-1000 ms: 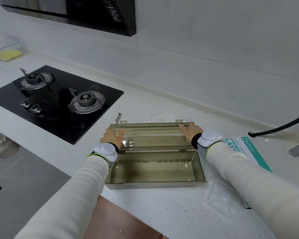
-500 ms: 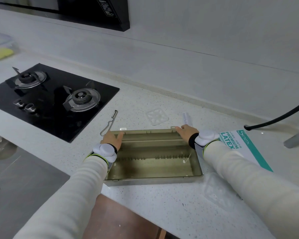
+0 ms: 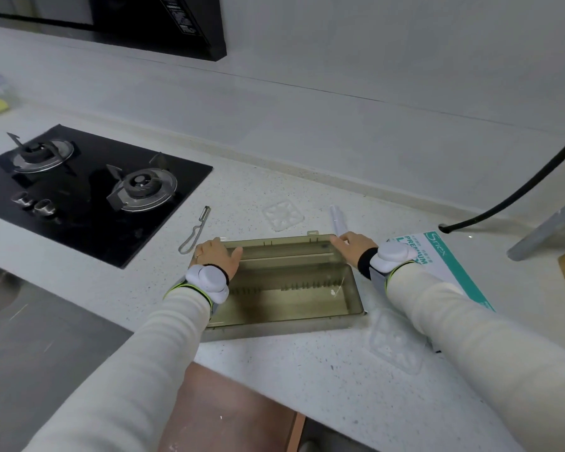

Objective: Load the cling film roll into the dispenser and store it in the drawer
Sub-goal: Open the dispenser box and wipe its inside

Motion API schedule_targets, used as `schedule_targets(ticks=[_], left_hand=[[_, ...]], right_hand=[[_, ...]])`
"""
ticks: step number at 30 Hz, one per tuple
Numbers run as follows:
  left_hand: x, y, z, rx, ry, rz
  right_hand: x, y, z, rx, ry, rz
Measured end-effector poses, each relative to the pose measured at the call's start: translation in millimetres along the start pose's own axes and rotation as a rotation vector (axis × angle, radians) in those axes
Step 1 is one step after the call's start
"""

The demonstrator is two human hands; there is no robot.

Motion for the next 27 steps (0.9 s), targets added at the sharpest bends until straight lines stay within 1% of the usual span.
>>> schedule_targets(ticks=[5,10,13,16,17,20,23,25,27], left_hand=[[-51,-23,8,0.029,-0.022,0.195],[-117,-60,27,0.035,-0.051,0.424],[-160,-88,46,0.095,-0.089,0.584],[-185,-110,62,0.16,-0.146,0.676],[-198,-120,74,0.195,-0.143,0.712],[-212,-138,106,0.3,-0.103,0.753],[-218,-147,137,0.403,-0.047,0.696],[-215,-146,151,0.427,0.029,0.647],[-213,-144,161,0.435,0.094,0.592]], right_hand=[[-33,-17,-11,-0.036,-0.034,0.045],[-78,-39,-18,-0.058,-0.134,0.12],[-108,-55,-15,-0.041,-0.079,0.172],[-119,-66,-6,-0.008,-0.05,0.195],[-130,-73,-5,0.008,-0.032,0.229],[-141,-84,2,0.093,-0.033,0.287],[-148,-98,5,0.154,-0.053,0.302],[-149,-104,7,0.149,-0.072,0.306],[-153,-110,8,0.134,-0.04,0.316]])
Point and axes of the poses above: each hand's wrist, its own y-axis towards the middle knuckle, its own z-axis out of the palm, x = y × z, the point moved 4 cm from there along y, towards the middle knuckle, and after that the axes turned 3 degrees about x, right-handed, at the moved point
